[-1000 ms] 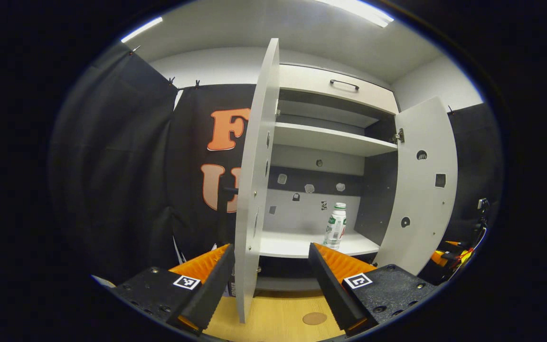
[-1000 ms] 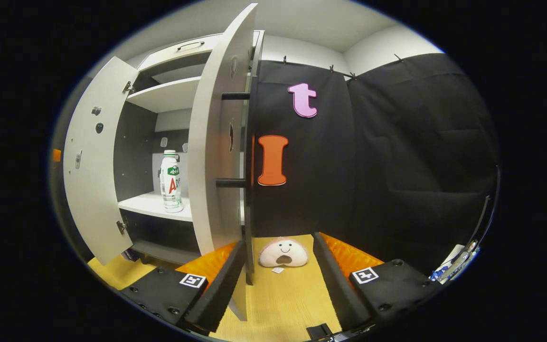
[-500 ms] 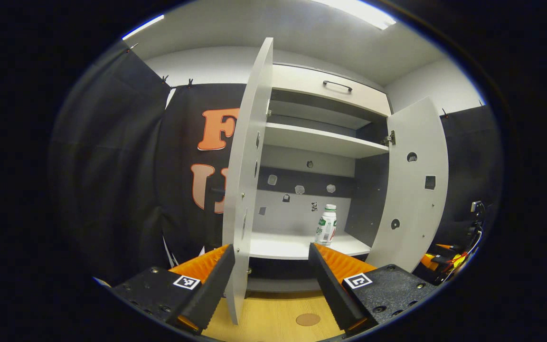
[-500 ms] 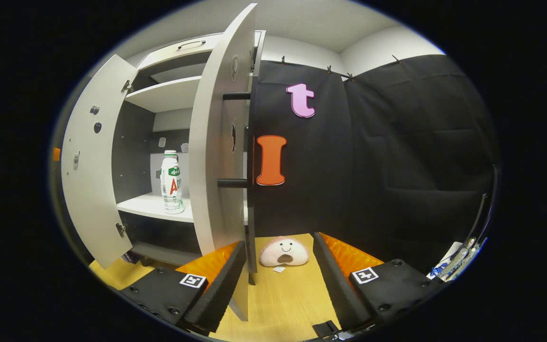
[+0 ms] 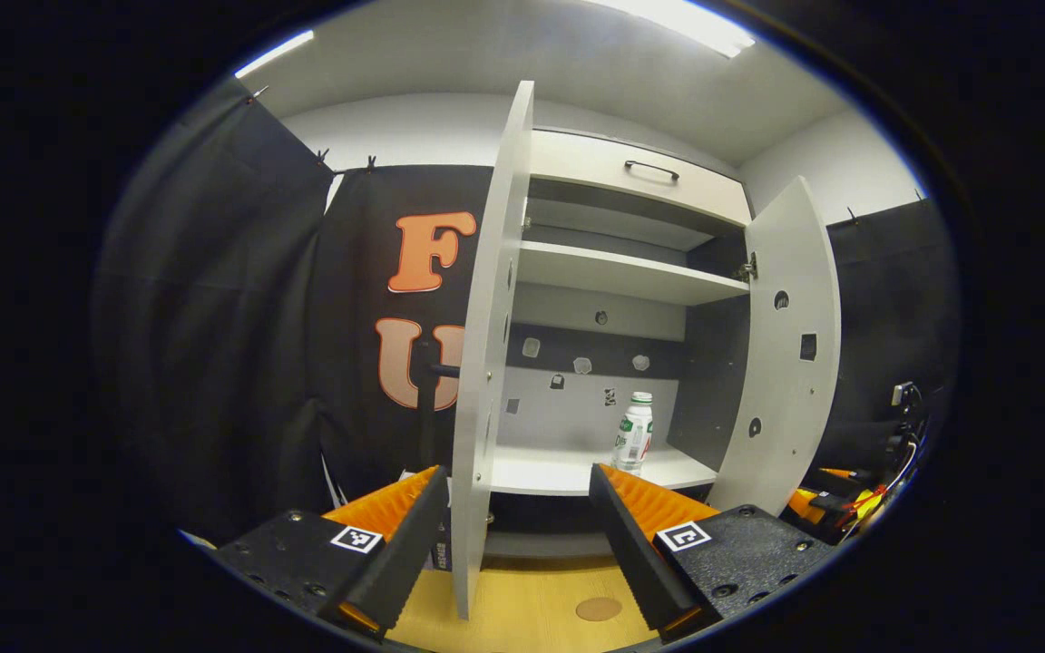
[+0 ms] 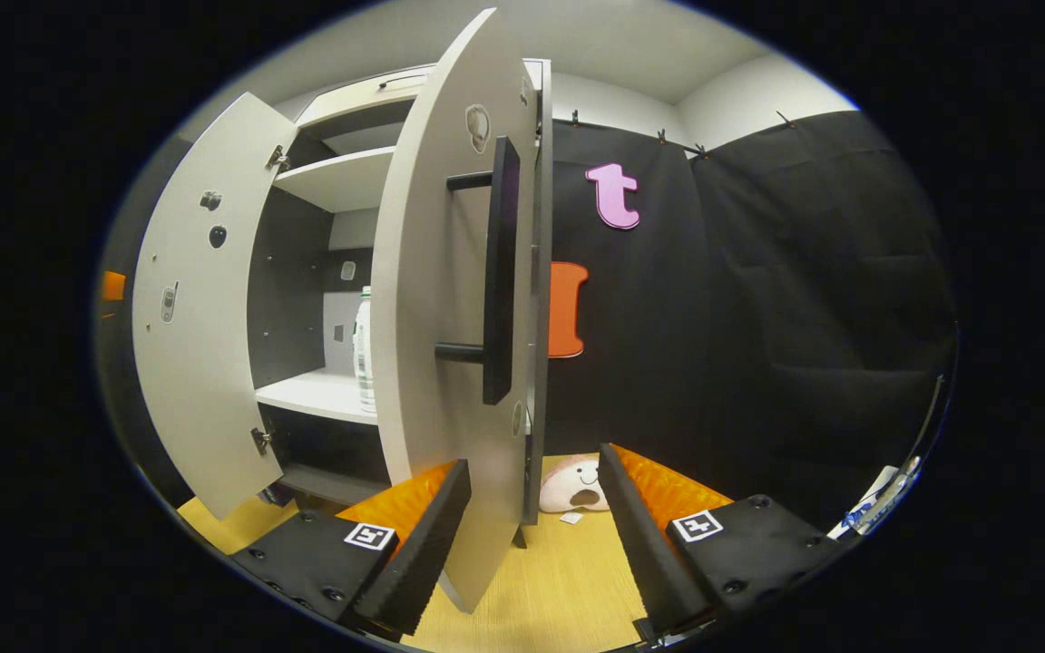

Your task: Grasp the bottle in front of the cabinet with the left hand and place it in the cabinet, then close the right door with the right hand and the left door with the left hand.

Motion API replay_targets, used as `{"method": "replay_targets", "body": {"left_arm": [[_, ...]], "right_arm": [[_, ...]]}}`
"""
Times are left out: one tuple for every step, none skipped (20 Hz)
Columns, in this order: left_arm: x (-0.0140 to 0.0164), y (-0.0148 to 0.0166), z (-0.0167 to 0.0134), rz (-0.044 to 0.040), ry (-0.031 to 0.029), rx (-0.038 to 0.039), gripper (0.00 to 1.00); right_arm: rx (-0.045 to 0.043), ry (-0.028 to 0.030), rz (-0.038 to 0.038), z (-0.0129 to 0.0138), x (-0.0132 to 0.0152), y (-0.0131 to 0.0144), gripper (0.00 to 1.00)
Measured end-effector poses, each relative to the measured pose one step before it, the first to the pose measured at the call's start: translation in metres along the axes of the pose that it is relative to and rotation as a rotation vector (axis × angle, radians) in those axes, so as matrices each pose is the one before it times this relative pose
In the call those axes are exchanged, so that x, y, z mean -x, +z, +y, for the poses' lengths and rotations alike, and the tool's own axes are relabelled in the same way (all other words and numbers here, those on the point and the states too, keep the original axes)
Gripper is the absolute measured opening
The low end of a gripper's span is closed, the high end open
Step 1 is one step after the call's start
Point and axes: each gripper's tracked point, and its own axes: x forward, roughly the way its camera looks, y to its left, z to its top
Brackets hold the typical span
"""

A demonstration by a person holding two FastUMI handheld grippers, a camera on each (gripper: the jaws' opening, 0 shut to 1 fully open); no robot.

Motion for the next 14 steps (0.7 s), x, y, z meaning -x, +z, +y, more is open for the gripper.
{"method": "replay_targets", "body": {"left_arm": [[0.00162,-0.00011,0.00294,0.00038,0.00564,0.0012,0.95],[0.00082,-0.00086,0.00288,-0.00037,0.00556,0.00292,0.95],[0.00083,-0.00092,0.00303,0.00161,0.00586,0.00317,0.95],[0.00119,-0.0031,0.00257,0.00237,0.00709,0.00264,0.93],[0.00132,-0.0008,0.00412,0.00511,0.00871,0.00194,0.93],[0.0019,-0.00297,0.00424,0.00406,0.00986,0.00213,0.95],[0.00086,-0.00184,0.00469,0.00439,0.01127,0.00225,0.95],[0.00202,-0.00087,0.0047,0.00258,0.01156,0.00232,0.95],[0.00112,-0.00015,0.00401,0.0013,0.0094,0.00221,0.95],[0.00253,-0.00029,0.00374,0.00149,0.00784,0.00425,0.95],[0.00026,0.00038,0.0037,-0.00057,0.00747,0.00315,0.92],[0.00242,0.00035,0.00538,0.00125,0.00967,0.00011,0.95],[-0.00031,-0.00268,0.00232,0.00069,0.00975,-0.00236,0.95],[0.00083,0.00132,0.0022,-0.00175,0.00894,-0.00248,0.94]], "right_arm": [[0.00153,0.00578,0.00027,0.00568,-0.0012,0.00025,0.95],[-0.00194,0.00767,-0.00035,0.00714,-0.00187,0.00102,0.95],[-0.00346,0.00972,0.0011,0.00645,-0.00238,-0.0003,0.95],[-0.00381,0.01219,0.00047,0.006,-0.00311,0.00111,0.95],[-0.00371,0.01431,0.00325,0.00791,-0.00331,-0.00015,0.95],[-0.00571,0.01413,0.00345,0.00804,-0.00498,-0.00017,0.95],[-0.00384,0.01231,0.00518,0.00746,-0.00438,-0.00061,0.95],[-0.00045,0.00893,0.0055,0.00639,-0.00369,-0.00159,0.95],[0.00427,0.0083,0.00051,0.00719,-0.00494,-0.00088,0.95],[0.0042,0.01229,0.00137,0.00741,-0.00546,0.00032,0.95],[0.00261,0.01406,0.00038,0.00756,-0.00523,0.00177,0.95],[0.0029,0.01382,0.00004,0.0075,-0.00516,0.00379,0.97],[0.00647,0.00726,-0.00143,0.00411,-0.00288,0.00277,0.97],[0.00963,0.00448,-0.00241,0.00276,-0.00008,0.00266,0.97]]}}
